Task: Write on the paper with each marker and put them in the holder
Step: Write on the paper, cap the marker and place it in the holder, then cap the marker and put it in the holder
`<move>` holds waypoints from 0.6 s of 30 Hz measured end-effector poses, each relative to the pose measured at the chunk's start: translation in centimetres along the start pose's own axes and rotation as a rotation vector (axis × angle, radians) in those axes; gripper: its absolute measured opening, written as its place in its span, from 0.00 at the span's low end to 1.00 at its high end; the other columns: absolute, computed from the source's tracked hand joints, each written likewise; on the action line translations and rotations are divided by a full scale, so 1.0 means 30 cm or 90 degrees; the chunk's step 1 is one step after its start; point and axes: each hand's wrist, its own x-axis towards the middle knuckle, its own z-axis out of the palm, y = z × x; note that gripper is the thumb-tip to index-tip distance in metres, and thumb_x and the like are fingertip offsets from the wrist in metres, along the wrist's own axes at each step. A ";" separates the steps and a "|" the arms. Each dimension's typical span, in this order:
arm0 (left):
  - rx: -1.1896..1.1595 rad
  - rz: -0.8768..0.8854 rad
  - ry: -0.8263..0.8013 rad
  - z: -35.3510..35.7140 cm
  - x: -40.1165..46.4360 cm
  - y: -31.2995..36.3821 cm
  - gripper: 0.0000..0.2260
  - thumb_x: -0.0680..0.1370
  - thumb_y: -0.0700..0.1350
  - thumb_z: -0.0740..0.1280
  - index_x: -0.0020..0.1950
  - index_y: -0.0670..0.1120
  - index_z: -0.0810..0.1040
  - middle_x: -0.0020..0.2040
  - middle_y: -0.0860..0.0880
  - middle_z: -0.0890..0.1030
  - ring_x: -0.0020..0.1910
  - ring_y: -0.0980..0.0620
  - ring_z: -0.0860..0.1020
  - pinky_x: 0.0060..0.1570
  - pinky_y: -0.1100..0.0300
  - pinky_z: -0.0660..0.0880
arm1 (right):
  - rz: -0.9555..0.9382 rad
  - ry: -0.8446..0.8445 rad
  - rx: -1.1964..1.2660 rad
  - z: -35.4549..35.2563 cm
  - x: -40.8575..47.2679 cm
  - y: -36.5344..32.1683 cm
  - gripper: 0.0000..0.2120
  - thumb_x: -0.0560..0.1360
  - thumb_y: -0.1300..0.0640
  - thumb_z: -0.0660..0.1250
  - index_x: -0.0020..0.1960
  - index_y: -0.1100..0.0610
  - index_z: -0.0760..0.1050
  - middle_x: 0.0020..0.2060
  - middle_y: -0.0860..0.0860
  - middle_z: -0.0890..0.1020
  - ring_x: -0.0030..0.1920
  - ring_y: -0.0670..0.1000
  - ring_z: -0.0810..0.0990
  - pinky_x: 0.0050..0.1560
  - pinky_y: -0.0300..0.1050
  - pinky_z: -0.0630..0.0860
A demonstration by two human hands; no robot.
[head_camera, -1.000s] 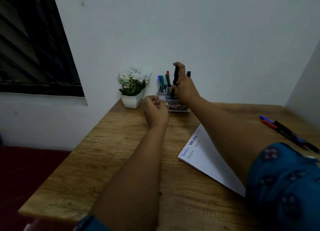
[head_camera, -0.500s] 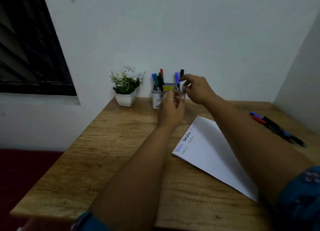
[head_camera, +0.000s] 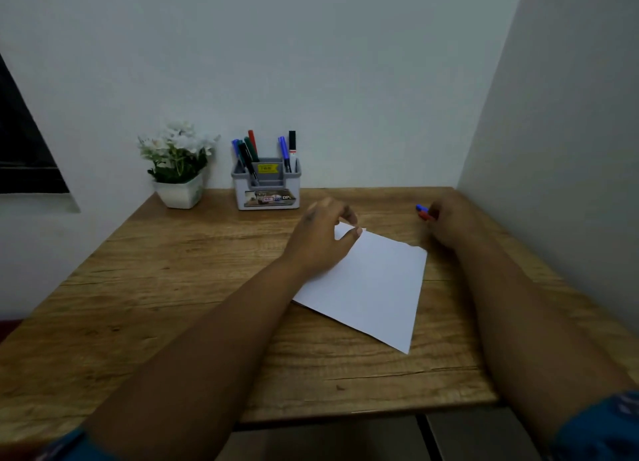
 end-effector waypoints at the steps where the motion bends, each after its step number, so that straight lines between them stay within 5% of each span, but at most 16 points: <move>1: 0.000 -0.002 0.000 0.000 0.002 -0.006 0.05 0.75 0.48 0.69 0.48 0.49 0.77 0.50 0.52 0.77 0.49 0.54 0.74 0.45 0.63 0.66 | 0.009 -0.014 -0.006 0.010 -0.001 -0.001 0.05 0.74 0.64 0.65 0.50 0.62 0.78 0.41 0.57 0.78 0.40 0.55 0.76 0.40 0.46 0.73; 4: 0.008 -0.016 0.007 -0.007 0.007 -0.028 0.04 0.75 0.47 0.70 0.48 0.48 0.78 0.50 0.53 0.76 0.49 0.54 0.74 0.43 0.64 0.65 | 0.043 -0.030 0.011 0.030 0.008 -0.020 0.09 0.76 0.64 0.64 0.56 0.61 0.76 0.47 0.59 0.79 0.46 0.57 0.78 0.43 0.46 0.72; 9: -0.001 -0.040 0.008 -0.018 0.013 -0.042 0.03 0.75 0.46 0.70 0.47 0.49 0.78 0.49 0.55 0.74 0.47 0.56 0.72 0.41 0.68 0.65 | 0.085 0.011 0.010 0.010 0.012 -0.030 0.03 0.74 0.68 0.65 0.44 0.62 0.74 0.42 0.60 0.78 0.42 0.56 0.76 0.40 0.47 0.71; 13: 0.010 -0.044 0.004 -0.019 0.015 -0.056 0.04 0.75 0.47 0.70 0.47 0.49 0.77 0.50 0.53 0.76 0.47 0.56 0.74 0.41 0.66 0.67 | 0.092 -0.016 -0.009 0.010 0.004 -0.046 0.03 0.75 0.66 0.65 0.47 0.61 0.72 0.41 0.57 0.75 0.44 0.56 0.76 0.43 0.48 0.73; 16: 0.010 -0.045 0.003 -0.020 0.014 -0.057 0.03 0.75 0.47 0.70 0.47 0.49 0.77 0.51 0.52 0.76 0.47 0.56 0.74 0.41 0.67 0.67 | 0.065 -0.024 -0.035 0.016 -0.004 -0.070 0.05 0.78 0.58 0.66 0.47 0.59 0.72 0.37 0.55 0.73 0.43 0.55 0.75 0.45 0.48 0.74; 18: 0.009 -0.045 0.002 -0.022 0.015 -0.056 0.03 0.76 0.47 0.69 0.47 0.49 0.77 0.51 0.52 0.76 0.47 0.56 0.74 0.41 0.66 0.67 | 0.024 -0.052 -0.083 0.021 -0.015 -0.092 0.15 0.79 0.45 0.62 0.46 0.58 0.73 0.37 0.54 0.73 0.43 0.54 0.74 0.49 0.48 0.74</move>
